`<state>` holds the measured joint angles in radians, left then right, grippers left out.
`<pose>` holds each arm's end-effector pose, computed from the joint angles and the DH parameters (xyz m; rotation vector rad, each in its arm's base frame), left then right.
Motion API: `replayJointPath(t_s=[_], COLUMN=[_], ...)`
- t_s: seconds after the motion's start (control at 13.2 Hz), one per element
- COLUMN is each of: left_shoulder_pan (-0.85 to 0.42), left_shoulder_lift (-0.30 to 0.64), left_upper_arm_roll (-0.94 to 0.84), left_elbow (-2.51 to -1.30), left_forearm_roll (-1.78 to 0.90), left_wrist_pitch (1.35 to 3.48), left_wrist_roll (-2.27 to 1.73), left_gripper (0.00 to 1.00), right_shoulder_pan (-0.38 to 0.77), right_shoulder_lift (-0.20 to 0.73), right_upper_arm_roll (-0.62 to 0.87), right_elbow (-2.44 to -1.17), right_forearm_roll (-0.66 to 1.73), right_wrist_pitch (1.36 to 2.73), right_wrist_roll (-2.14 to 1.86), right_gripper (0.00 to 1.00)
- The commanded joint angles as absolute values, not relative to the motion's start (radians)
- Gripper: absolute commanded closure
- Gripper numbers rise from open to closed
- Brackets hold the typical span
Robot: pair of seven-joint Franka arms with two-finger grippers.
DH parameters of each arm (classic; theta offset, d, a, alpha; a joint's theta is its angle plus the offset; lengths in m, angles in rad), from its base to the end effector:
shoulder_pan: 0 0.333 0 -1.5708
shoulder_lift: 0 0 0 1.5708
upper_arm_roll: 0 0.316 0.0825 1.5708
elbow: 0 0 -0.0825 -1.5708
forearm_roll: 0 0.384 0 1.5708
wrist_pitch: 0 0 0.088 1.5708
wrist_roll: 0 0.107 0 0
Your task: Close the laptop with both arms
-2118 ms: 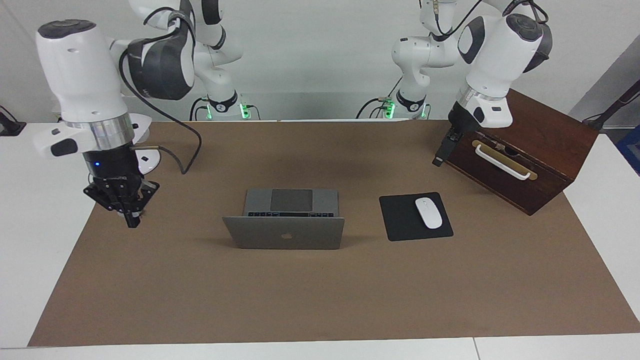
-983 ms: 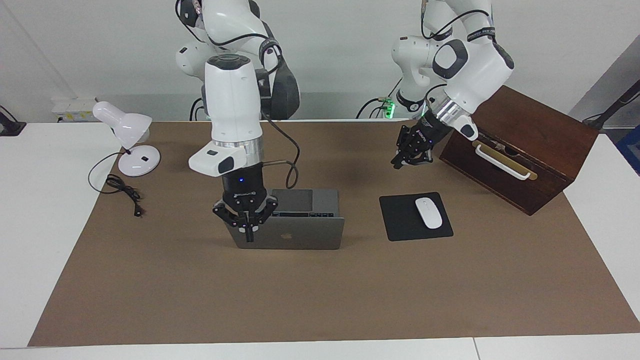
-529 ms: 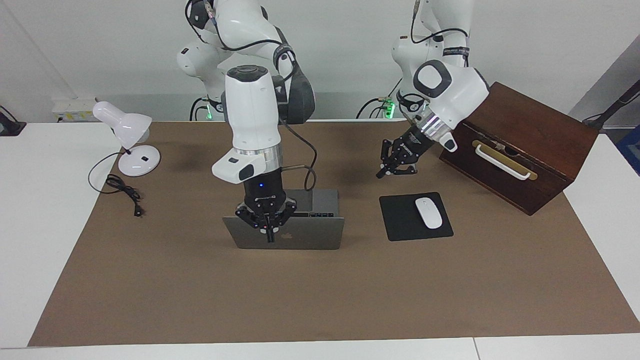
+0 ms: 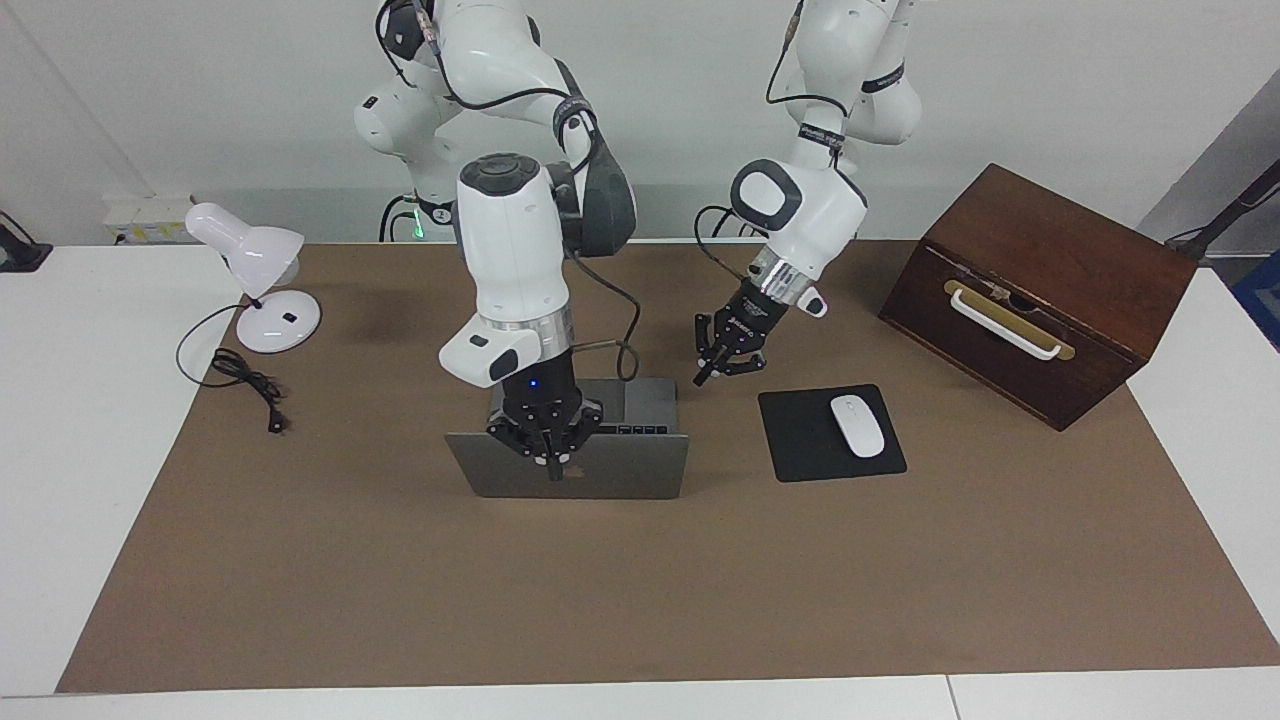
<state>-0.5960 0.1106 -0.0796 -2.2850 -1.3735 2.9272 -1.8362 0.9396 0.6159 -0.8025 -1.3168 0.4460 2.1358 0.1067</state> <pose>0.4531 -0.2834 0.3295 0.8405 2.3547 -0.5875 0.6845 0.2631 0.4942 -3.0286 -0.0645 -0.5767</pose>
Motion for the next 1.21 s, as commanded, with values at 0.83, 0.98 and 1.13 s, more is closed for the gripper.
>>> replayJointPath(t_s=[0.83, 0.98, 1.13], left_shoulder_pan=[-0.693, -0.706, -0.706], left_shoulder_lift=[0.322, 0.327, 0.336], left_upper_arm_roll=[-0.081, -0.081, -0.081], left_elbow=[-2.129, -2.132, -2.134], left_forearm_roll=[-1.428, -1.44, -1.44], left_wrist_pitch=[3.04, 3.054, 3.054], left_wrist_roll=[-1.839, -1.841, -1.841], left_gripper=[1.0, 1.0, 1.0], right_shoulder_pan=[0.954, 0.954, 0.954], right_shoulder_lift=[0.603, 0.6, 0.598], right_upper_arm_roll=[-0.825, -0.828, -0.827], right_elbow=[-1.344, -1.364, -1.379], right_forearm_roll=[0.592, 0.635, 0.635], right_wrist_pitch=[1.89, 1.861, 1.833], right_wrist_roll=[0.054, 0.055, 0.058], right_gripper=[1.0, 1.0, 1.0])
